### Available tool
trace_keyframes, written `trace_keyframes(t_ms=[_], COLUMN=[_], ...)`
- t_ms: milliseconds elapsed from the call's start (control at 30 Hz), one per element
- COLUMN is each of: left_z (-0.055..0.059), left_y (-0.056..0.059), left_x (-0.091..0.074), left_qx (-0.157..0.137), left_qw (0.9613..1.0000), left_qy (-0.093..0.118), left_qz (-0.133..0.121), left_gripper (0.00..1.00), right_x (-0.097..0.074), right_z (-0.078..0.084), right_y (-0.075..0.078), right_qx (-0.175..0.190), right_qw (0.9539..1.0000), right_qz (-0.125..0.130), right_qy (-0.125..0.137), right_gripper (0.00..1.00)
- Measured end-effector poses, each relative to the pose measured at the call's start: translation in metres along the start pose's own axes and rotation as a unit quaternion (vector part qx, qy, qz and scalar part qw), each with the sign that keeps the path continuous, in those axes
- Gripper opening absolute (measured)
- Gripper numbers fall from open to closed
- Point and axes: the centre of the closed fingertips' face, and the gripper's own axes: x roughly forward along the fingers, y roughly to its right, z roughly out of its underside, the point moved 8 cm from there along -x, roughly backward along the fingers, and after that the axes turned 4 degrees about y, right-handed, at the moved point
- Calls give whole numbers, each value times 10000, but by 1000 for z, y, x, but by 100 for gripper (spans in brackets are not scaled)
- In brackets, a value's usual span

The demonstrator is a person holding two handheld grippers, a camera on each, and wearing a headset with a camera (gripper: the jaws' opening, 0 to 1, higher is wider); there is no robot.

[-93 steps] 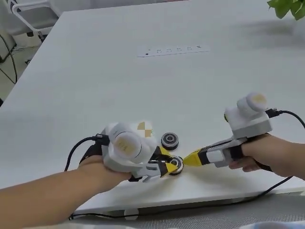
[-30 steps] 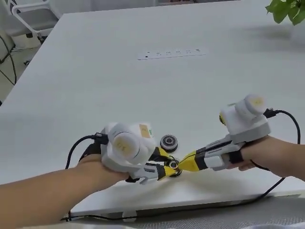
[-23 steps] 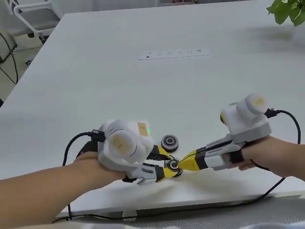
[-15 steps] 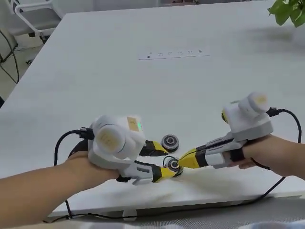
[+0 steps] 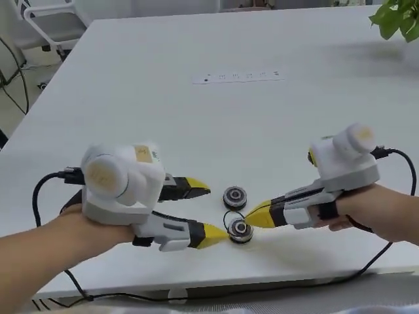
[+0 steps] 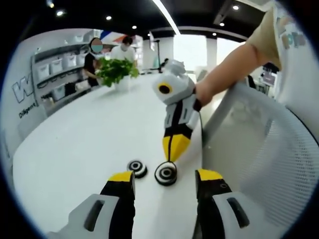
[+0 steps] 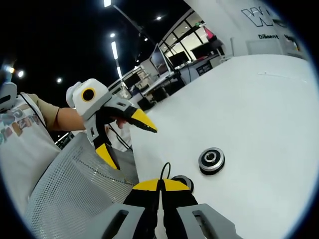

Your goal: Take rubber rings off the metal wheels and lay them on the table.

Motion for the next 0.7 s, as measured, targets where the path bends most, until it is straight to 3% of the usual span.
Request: trace_keyframes(t_ms=[433,700], left_z=[10,21], left_y=[2,1], left_x=[-28,-47], left_qx=[-219,-387], left_qw=[9988,9968], left_qy=[136,177], left_qz=[-414,-673], left_gripper=[69,74], right_x=[12,26], right_z=[-14,-19], right_y=[-6,-9], right_qx=[-48,-117], right_qw=[9999,9998], right_qz=[-83,-150], right_qy=[93,50], right_gripper=[0,0])
